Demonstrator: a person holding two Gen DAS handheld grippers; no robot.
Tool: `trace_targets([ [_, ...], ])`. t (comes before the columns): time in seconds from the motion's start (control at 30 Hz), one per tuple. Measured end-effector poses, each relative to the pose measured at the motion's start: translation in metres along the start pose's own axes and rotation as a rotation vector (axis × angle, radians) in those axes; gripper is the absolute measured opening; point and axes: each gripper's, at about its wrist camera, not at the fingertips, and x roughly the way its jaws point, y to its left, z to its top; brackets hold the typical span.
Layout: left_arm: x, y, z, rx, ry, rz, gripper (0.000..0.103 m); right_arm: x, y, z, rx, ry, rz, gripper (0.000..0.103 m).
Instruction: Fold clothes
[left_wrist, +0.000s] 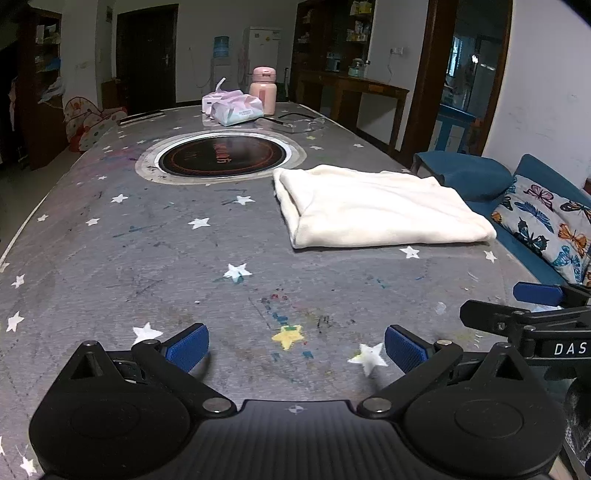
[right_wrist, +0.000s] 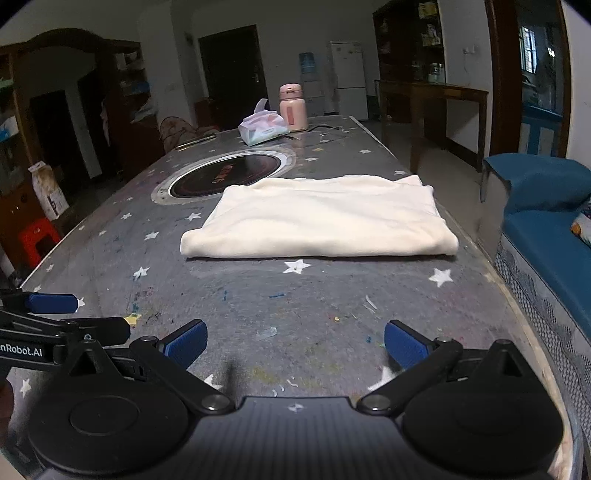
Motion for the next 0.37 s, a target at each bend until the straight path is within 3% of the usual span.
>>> trace_targets([
  [0.37, 0.001, -0.014, 0.004, 0.028, -0.007, -0.027, 0.103, -0.005, -0.003, -0.002, 0.016, -0.007, -0.017, 0.103],
])
